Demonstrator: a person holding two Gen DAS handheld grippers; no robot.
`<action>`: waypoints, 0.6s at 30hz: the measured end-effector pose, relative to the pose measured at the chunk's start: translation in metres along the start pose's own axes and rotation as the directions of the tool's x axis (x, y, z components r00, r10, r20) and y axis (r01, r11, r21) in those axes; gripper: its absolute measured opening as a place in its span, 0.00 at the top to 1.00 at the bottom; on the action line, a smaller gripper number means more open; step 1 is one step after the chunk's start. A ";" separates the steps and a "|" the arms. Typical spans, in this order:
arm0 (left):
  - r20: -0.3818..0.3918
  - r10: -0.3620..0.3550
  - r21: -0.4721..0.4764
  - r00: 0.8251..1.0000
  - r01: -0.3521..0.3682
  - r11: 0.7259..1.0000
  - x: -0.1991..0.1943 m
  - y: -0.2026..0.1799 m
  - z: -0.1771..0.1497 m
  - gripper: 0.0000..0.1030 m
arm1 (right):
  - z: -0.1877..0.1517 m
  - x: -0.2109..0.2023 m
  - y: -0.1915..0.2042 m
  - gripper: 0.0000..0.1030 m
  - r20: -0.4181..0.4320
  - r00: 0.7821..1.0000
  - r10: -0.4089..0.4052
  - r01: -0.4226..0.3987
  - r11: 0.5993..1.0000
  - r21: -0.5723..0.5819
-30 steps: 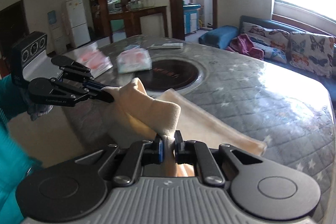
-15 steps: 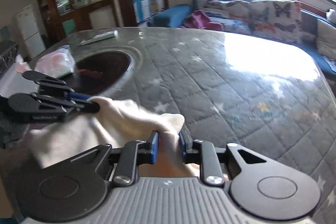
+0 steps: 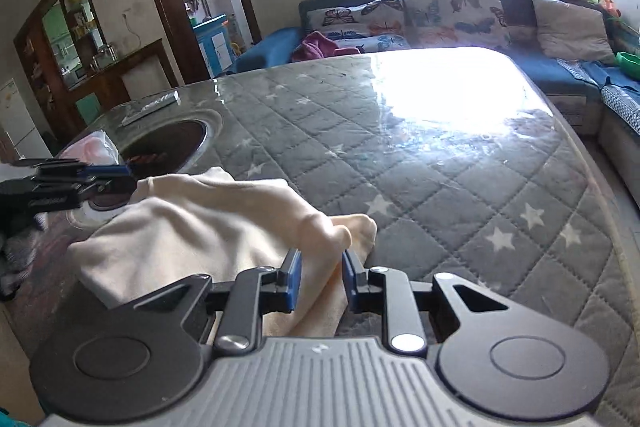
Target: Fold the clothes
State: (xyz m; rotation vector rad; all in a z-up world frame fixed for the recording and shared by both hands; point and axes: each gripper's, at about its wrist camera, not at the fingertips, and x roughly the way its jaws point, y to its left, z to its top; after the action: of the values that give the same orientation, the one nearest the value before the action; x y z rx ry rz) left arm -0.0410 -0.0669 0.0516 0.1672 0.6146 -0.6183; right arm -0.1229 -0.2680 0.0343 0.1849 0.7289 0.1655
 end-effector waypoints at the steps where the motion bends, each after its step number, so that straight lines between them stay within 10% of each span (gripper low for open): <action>1: -0.006 -0.008 0.000 1.000 0.008 1.000 0.000 -0.004 -0.003 0.72 | 0.000 0.003 0.001 0.79 0.007 1.000 -0.010 0.010 1.000 0.002; 9: -0.065 0.004 -0.003 0.998 -0.004 1.000 0.006 -0.015 -0.023 0.72 | -0.001 0.020 0.010 0.93 0.029 0.998 -0.064 0.064 0.998 0.000; 18: -0.080 0.001 -0.009 0.997 -0.001 1.000 0.008 -0.010 -0.028 0.69 | 0.003 0.029 0.018 0.88 0.054 0.984 -0.172 0.176 0.981 -0.077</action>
State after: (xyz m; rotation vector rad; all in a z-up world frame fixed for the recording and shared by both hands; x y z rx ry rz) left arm -0.0559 -0.0698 0.0244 0.1847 0.6948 -0.6099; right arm -0.1010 -0.2452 0.0218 0.0469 0.6870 0.0238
